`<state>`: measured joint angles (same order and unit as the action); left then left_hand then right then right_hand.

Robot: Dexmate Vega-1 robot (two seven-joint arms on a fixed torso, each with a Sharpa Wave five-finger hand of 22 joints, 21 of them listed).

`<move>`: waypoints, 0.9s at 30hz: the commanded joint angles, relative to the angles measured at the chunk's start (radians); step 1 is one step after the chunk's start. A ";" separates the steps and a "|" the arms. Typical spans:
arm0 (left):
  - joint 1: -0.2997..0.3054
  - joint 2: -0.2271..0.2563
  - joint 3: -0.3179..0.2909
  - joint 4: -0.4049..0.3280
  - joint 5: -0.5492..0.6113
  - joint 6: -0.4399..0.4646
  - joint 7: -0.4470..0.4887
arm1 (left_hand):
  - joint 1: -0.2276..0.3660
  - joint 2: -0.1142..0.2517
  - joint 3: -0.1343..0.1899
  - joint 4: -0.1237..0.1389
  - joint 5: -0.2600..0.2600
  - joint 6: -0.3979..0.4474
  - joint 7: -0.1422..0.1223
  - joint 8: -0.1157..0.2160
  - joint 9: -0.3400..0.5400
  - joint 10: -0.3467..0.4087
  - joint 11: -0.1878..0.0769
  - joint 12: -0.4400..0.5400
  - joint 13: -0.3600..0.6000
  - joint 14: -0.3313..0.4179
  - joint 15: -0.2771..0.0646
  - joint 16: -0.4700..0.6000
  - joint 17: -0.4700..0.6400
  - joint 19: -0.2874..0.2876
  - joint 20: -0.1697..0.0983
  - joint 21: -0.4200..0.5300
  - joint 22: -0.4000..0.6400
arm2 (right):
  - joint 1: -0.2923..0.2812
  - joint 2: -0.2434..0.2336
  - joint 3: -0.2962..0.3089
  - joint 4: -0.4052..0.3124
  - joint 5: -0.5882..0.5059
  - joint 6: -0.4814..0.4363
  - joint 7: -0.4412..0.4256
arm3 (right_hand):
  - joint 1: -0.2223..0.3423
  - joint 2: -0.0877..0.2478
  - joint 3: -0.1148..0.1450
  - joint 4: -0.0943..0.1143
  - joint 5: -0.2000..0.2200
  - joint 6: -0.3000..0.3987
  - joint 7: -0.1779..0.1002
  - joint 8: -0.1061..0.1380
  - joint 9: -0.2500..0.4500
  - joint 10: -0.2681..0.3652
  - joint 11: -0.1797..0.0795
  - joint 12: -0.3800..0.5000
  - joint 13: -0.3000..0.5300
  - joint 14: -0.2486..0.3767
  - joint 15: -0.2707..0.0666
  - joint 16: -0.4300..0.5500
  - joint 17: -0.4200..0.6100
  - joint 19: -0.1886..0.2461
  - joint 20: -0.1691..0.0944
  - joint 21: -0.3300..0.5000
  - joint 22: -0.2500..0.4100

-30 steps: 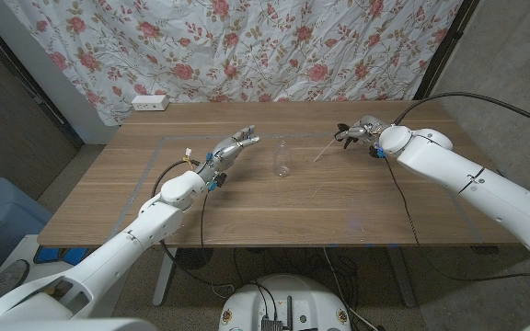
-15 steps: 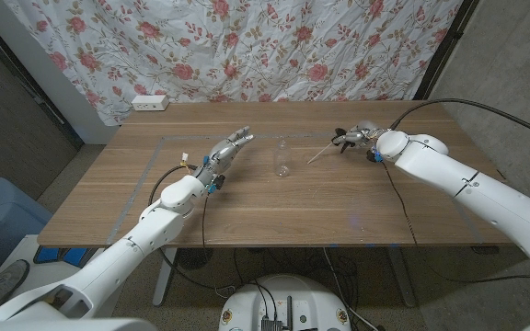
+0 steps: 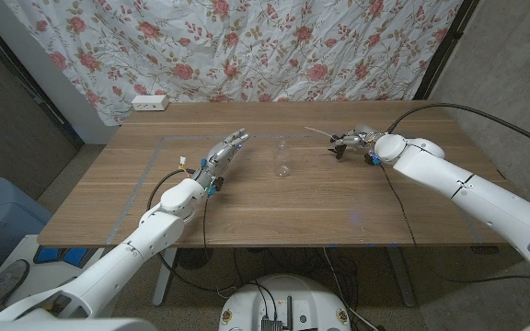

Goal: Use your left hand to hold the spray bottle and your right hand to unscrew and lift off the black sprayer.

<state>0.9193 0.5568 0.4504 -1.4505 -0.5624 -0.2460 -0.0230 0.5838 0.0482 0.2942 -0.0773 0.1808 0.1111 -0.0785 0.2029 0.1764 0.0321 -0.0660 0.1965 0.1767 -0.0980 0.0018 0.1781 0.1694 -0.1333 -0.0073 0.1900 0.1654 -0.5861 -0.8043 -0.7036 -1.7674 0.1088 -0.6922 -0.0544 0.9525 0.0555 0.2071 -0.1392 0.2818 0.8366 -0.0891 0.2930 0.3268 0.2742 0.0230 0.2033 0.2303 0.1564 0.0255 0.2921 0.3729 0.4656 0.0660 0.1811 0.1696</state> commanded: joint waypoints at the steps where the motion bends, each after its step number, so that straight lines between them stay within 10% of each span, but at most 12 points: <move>1: 0.002 -0.003 -0.002 0.003 -0.008 0.015 0.012 | -0.009 0.012 0.004 0.009 -0.003 0.011 0.000 -0.005 0.002 0.006 0.000 0.010 0.003 0.004 0.001 0.009 0.001 0.002 -0.001 0.003 0.005 | 0.008 0.010 -0.015 0.032 -0.016 0.018 0.035 | -0.008 0.001 -0.004 -0.003 0.004 -0.010 0.000 -0.003 0.002 -0.011 0.001 -0.002 0.001 -0.002 -0.001 -0.002 0.001 -0.008 -0.001 -0.001 0.004; 27: 0.006 -0.007 0.003 0.010 -0.012 0.025 0.014 | -0.031 0.035 0.007 0.009 -0.002 0.016 0.007 -0.010 0.002 0.012 -0.003 0.008 0.002 0.008 0.002 0.004 -0.001 0.006 0.003 0.002 0.006 | 0.041 0.012 -0.055 0.055 -0.057 0.006 0.099 | -0.021 -0.006 -0.007 -0.010 0.003 -0.104 -0.015 -0.037 0.008 -0.054 0.012 -0.005 0.001 -0.030 0.015 -0.019 0.000 -0.036 0.010 0.006 0.003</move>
<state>0.9216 0.5497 0.4521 -1.4415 -0.5731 -0.2244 -0.0125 0.5566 0.0755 0.2983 -0.0733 0.1810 0.1164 -0.0731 0.1958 0.1764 0.0411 -0.0676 0.1965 0.1768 -0.0926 0.0072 0.1781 0.1676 -0.1298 -0.0036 0.1900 0.1653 -0.5539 -0.7921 -0.7440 -1.7212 0.0663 -0.6893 0.0220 0.9328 0.0541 0.2014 -0.1450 0.2822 0.7480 -0.1025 0.2620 0.3321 0.2272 0.0343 0.1995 0.2301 0.1299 0.0378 0.2772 0.3711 0.4349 0.0752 0.1812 0.1699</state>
